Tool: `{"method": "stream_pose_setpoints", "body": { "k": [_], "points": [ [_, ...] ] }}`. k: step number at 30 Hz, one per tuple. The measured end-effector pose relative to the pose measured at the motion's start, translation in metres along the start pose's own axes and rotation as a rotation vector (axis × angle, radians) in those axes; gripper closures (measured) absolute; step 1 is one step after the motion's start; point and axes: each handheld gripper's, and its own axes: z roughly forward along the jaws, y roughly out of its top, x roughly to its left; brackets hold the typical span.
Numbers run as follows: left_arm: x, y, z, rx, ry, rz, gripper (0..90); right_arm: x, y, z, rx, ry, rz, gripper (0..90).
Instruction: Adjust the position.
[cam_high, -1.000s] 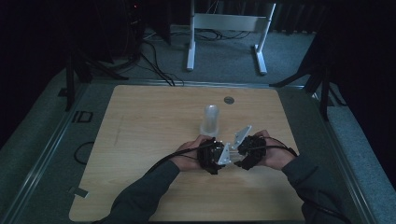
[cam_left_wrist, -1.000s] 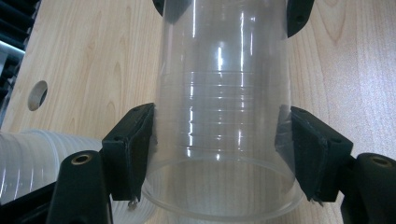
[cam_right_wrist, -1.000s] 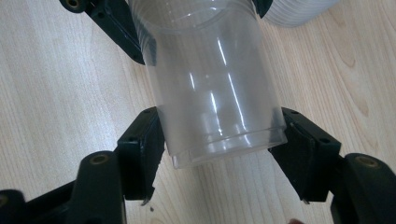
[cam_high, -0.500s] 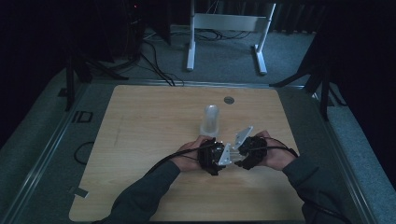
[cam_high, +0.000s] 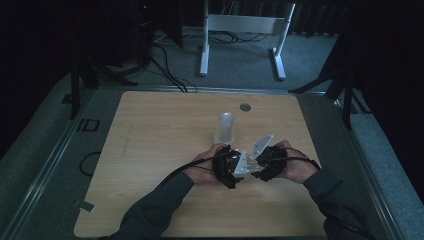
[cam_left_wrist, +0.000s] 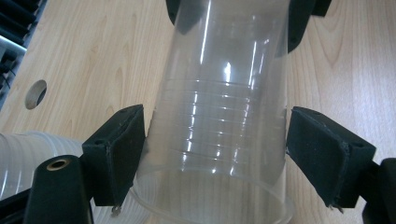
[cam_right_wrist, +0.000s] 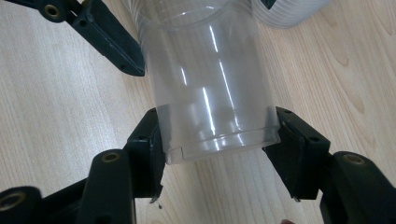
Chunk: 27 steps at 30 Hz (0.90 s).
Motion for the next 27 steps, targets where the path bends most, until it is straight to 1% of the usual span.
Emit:
{"method": "stream_pose_setpoints", "body": {
  "k": [3, 4, 7, 9, 12, 15, 17, 19, 23, 27],
  "points": [
    [0.001, 0.000, -0.001, -0.005, -0.003, -0.007, 19.1, 0.000, -0.001, 0.000, -0.004, -0.004, 0.007, 41.7],
    [0.001, 0.001, -0.001, -0.012, 0.001, -0.016, 18.7, 0.000, -0.002, 0.000, -0.010, -0.005, 0.015, 41.7],
    [0.002, 0.001, -0.002, -0.014, 0.006, -0.019, 17.3, -0.001, -0.003, 0.000, -0.013, -0.006, 0.021, 41.7],
    [0.003, 0.001, -0.003, -0.023, 0.006, -0.036, 16.6, -0.001, -0.005, -0.001, -0.019, -0.011, 0.024, 41.8],
    [0.004, 0.001, -0.003, -0.027, 0.012, -0.041, 15.8, -0.002, -0.006, -0.001, -0.023, -0.017, 0.034, 41.8],
    [0.006, 0.002, -0.005, -0.038, 0.016, -0.052, 15.5, -0.003, -0.009, 0.000, -0.031, -0.021, 0.042, 41.8],
    [0.006, 0.002, -0.005, -0.042, 0.018, -0.055, 15.3, -0.003, -0.010, 0.000, -0.034, -0.021, 0.057, 41.8],
    [0.006, 0.002, -0.006, -0.047, 0.021, -0.057, 15.3, -0.003, -0.011, 0.000, -0.034, -0.025, 0.058, 41.8],
    [0.007, 0.001, -0.008, -0.067, 0.028, -0.077, 15.3, -0.004, -0.013, 0.000, -0.041, -0.031, 0.069, 41.9],
    [0.008, 0.000, -0.009, -0.077, 0.035, -0.084, 15.3, -0.005, -0.016, 0.001, -0.038, -0.039, 0.088, 42.0]
  ]
}}
